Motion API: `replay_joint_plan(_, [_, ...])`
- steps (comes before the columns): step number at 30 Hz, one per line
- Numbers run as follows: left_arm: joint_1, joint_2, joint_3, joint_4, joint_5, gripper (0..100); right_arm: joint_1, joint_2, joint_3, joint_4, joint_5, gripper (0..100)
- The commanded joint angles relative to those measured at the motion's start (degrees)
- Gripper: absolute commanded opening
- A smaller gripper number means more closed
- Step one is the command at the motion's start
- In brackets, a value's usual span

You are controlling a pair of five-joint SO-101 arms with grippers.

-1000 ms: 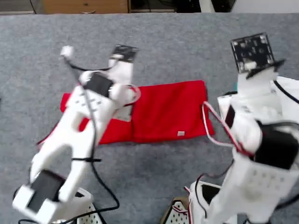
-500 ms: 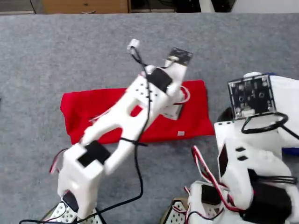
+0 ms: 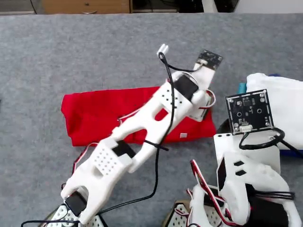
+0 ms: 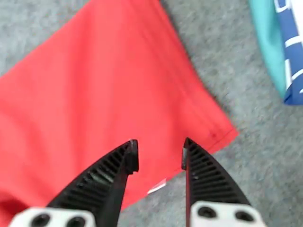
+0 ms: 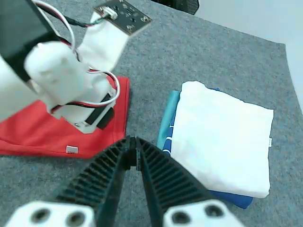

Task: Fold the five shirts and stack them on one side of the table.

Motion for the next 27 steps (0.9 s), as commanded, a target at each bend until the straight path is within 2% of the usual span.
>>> replay_joint_plan(1, [1.2,1.3,-7.0,-1.0,2.9,19,0.4,-0.3,0.1,-0.4,-0.1,0.5])
replay_joint_plan(5, [1.6,5.3,-12.6,-1.1,5.4,22,0.4,-0.5,0.1,-0.3,-0.1,0.5])
replay_joint_plan(10, [1.9,12.0,-17.8,-1.1,5.2,22,0.4,-0.5,0.1,-0.3,-0.1,0.5])
replay_joint_plan(19, [1.7,23.4,-23.2,-6.5,5.1,22,0.4,-0.6,1.4,0.2,-0.1,0.5])
replay_joint_plan(24, [0.9,27.4,-23.4,-6.3,5.0,14,0.7,-0.6,2.3,0.2,-0.1,0.5])
replay_joint_plan(27, [0.4,27.8,-23.5,-6.6,1.3,7,0.5,-0.6,2.3,0.1,-0.1,0.5])
